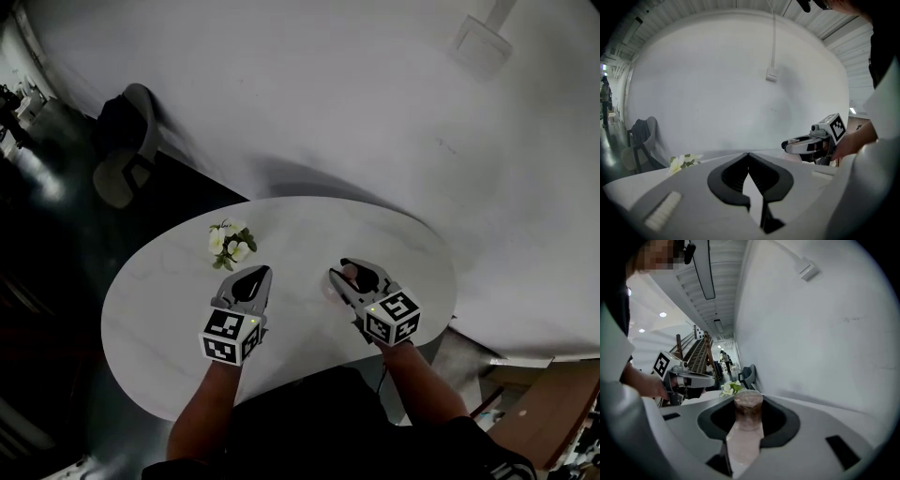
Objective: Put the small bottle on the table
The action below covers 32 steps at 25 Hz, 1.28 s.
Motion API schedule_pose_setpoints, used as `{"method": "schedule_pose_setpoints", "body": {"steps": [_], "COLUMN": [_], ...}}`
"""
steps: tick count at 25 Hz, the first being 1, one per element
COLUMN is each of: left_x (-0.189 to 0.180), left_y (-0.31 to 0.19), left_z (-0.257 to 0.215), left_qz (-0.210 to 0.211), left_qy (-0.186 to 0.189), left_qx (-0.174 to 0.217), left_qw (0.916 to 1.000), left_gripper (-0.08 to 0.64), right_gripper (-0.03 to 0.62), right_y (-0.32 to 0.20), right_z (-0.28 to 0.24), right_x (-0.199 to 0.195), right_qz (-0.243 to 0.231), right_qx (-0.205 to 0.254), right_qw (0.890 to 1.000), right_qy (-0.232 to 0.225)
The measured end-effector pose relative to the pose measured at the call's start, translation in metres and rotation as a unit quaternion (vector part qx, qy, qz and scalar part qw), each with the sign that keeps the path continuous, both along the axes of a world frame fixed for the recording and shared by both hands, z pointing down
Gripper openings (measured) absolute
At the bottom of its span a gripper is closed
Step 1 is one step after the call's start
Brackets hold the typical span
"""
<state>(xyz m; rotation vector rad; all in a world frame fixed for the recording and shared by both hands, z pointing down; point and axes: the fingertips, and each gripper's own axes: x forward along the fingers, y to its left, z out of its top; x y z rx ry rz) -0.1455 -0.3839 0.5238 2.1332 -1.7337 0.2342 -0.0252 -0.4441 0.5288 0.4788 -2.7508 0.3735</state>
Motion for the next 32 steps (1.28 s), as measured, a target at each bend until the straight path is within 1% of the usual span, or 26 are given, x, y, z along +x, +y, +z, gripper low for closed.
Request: {"method": "schedule_pose_setpoints", "body": {"steps": [7,15,23,32], "left_x": [-0.004,-0.015,-0.024,-0.018], "left_y": [-0.021,-0.021,-0.019,-0.012], "left_z": [0.009,0.029,0.041,0.044], "left_qz": [-0.02,-0.038,-0.045,-0.033], "left_qy": [-0.013,-0.005,0.001,0.001], "left_qx": [-0.015,-0.041,-0.055,-0.057], "left_qw": [0.9996,0.9984,0.9975,0.9978], "left_gripper": [0.012,0.012,0.012,0.012], "right_gripper": [0.141,0.141,0.141,0.143], "right_y": [-0.033,-0.05,-0.058,-0.057], "right_z": [0.041,0.084,0.11,0.118], "right_x": [-0.024,-0.048,-0.061,-0.058], "right_qz": [-0.044,-0.076,-0.076,-0.059], "right_qx": [-0.015,-0.021,-0.027,-0.027], "right_qw": [0.998,0.995,0.994,0.994], "right_qy": [0.032,0.061,0.079,0.088]}}
